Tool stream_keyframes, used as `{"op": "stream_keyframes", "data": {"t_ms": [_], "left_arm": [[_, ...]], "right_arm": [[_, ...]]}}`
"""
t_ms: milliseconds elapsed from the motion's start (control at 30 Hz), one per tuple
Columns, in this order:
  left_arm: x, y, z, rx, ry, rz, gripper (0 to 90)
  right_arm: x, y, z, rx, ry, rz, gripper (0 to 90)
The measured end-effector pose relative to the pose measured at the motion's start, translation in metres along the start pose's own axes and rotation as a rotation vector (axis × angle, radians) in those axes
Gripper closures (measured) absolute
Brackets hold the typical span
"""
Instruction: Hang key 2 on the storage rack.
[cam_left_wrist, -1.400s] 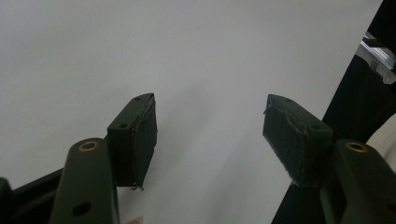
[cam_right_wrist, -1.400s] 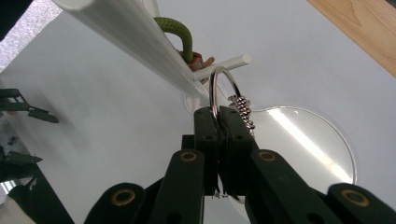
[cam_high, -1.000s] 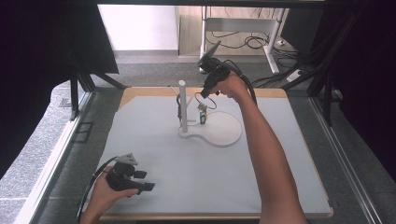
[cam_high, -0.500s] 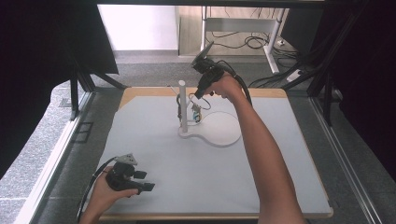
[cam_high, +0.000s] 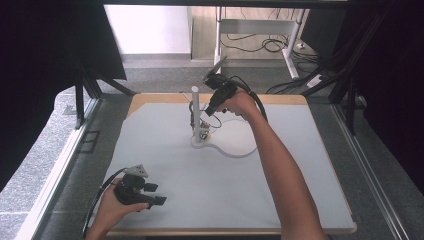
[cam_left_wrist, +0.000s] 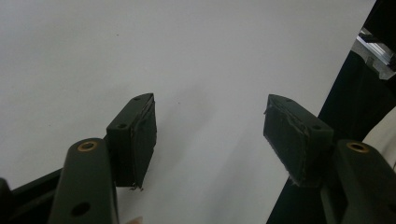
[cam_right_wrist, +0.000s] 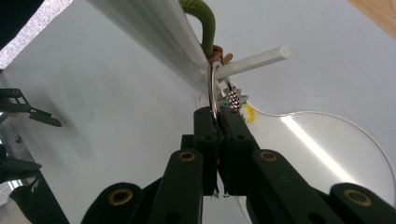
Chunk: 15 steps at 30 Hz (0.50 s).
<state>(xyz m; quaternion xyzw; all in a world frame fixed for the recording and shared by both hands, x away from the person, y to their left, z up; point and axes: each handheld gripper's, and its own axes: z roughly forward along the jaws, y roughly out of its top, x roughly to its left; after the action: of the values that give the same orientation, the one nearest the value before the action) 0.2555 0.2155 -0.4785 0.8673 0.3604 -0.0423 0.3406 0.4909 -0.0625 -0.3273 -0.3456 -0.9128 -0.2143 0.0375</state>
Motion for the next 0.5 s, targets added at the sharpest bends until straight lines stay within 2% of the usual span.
{"op": "stream_keyframes", "data": {"t_ms": [133, 233, 500], "left_arm": [[0.001, 0.0, 0.002, 0.005, 0.001, 0.002, 35.0], [0.0, 0.0, 0.003, 0.001, -0.003, -0.004, 35.0], [0.0, 0.0, 0.003, 0.01, -0.002, -0.002, 34.9]], "right_arm": [[-0.002, -0.005, 0.001, 0.004, 0.014, 0.004, 85.7], [-0.002, -0.01, 0.0, -0.006, 0.024, -0.002, 80.8], [-0.005, -0.033, -0.019, -0.041, 0.028, -0.008, 68.2]]}}
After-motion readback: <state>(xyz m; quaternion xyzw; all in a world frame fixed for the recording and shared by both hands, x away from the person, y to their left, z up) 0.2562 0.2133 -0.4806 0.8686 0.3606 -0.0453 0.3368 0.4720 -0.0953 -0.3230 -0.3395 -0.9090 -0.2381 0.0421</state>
